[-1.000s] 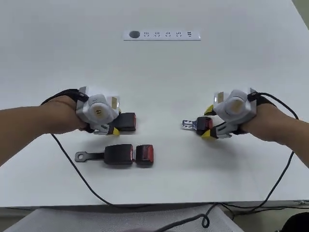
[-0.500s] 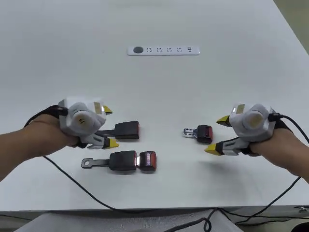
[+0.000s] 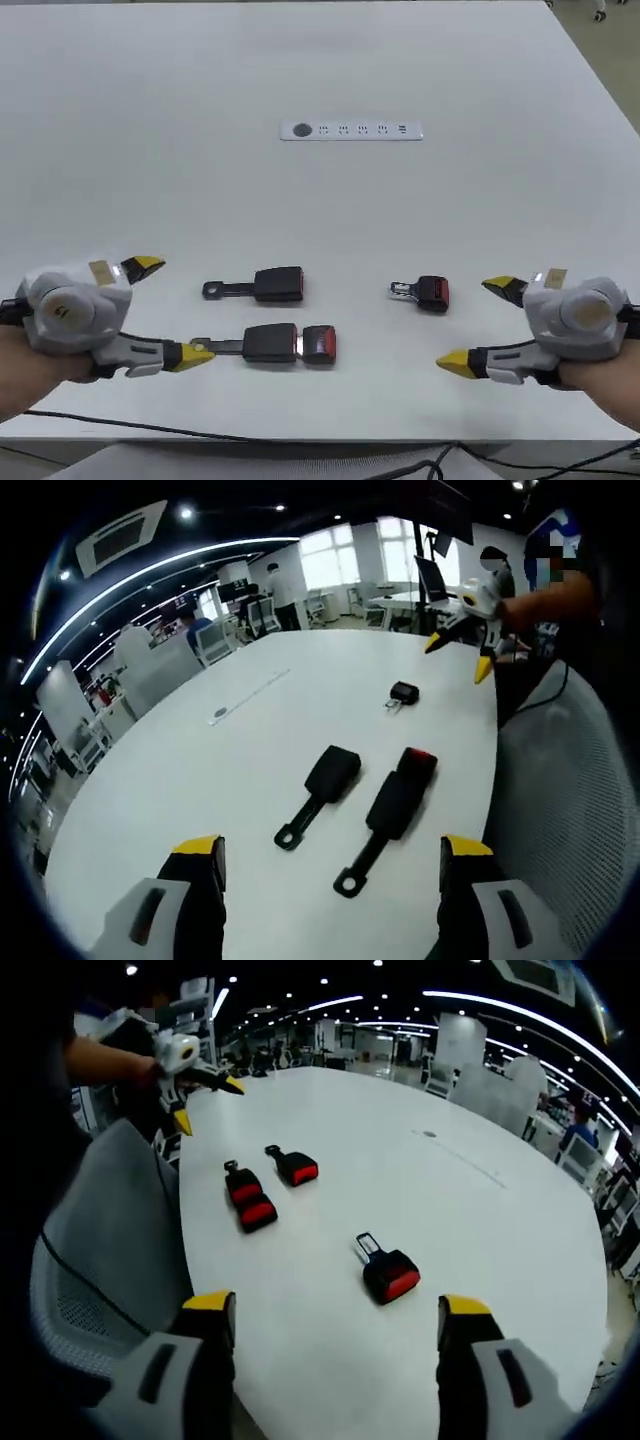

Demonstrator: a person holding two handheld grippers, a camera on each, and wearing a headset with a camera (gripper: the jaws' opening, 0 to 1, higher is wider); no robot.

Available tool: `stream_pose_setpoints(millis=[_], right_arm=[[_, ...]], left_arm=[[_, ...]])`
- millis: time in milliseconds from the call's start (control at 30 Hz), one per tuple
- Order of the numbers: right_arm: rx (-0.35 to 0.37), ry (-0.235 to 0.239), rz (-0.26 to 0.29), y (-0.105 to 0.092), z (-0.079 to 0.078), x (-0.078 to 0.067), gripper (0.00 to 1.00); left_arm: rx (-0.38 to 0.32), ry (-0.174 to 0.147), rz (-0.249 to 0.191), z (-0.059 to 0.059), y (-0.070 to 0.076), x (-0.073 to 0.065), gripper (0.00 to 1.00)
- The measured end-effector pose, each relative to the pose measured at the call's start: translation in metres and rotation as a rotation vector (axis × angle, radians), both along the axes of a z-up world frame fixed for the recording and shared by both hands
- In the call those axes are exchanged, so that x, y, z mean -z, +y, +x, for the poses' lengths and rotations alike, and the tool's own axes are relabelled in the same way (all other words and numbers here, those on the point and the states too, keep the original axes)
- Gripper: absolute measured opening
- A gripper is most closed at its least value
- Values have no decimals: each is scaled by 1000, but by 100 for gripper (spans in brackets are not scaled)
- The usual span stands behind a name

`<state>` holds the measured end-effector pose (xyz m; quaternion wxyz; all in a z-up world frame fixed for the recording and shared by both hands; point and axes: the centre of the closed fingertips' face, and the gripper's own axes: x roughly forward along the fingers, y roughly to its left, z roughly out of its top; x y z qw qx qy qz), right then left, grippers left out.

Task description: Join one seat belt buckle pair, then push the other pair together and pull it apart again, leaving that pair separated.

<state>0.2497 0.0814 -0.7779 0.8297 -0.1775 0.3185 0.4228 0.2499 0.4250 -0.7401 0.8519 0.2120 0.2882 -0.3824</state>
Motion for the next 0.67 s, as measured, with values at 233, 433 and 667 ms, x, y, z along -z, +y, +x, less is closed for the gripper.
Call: stream_pose_setpoints(millis=[233,433,667], right_arm=[[25,-13,49,-6,-10,-6,99],[25,-14,76,-7,-13,-8,100],[39,-32,58,-10,-12,-8,100]], left_arm=[[-51,15,-31,-28,27,2,100],[-128,24,-67,-35,41,-4,100],[-174,5,-71,-29,47,-12,100]])
